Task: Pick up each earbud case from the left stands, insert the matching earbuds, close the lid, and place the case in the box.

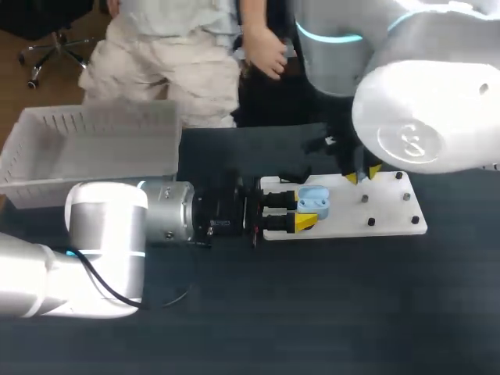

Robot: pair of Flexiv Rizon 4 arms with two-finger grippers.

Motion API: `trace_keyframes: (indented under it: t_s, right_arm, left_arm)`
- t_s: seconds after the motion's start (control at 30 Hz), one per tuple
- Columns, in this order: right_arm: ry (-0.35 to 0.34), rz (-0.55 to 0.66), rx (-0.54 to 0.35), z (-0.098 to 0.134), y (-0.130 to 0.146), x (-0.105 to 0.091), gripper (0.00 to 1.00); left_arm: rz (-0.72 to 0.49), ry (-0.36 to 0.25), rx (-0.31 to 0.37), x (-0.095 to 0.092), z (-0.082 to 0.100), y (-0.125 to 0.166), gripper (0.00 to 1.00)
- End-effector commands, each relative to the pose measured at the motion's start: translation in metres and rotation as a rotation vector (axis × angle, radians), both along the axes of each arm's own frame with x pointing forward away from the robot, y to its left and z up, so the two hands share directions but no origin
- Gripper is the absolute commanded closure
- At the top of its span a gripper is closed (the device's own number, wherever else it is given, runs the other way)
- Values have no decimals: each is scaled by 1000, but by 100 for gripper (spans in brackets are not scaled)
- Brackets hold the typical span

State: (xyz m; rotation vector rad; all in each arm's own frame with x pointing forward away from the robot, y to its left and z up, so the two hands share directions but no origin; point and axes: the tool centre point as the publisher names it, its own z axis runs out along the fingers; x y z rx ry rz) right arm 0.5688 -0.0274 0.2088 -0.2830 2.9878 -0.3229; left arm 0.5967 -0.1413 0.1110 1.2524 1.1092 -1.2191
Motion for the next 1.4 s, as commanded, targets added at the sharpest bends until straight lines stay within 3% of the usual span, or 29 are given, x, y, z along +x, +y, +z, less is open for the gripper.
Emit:
trace_keyframes:
  t_s: [0.03,0.53,0.67,0.83,0.93,1.1,1.4]
  right_arm:
    - [6,20,-5,-1,18,-10,100]
    - [8,31,-7,-1,20,-12,100]
    - [-13,-142,-73,-6,25,-1,100]
    - [51,-459,94,-11,36,6,100]
    - [28,-527,132,-12,38,8,100]
    - [51,-596,169,-16,40,8,100]
    - [51,-590,175,-15,39,4,100]
  left_arm:
    - [7,-4,-5,-1,-1,0,100]
    - [7,-4,-5,-1,-1,0,100]
    - [7,-4,-5,-1,-1,0,100]
    - [7,-4,-5,-1,-1,0,100]
    - [7,-4,-5,-1,-1,0,100]
    - [7,-4,-5,-1,-1,0,100]
    - [7,-4,-5,-1,-1,0,100]
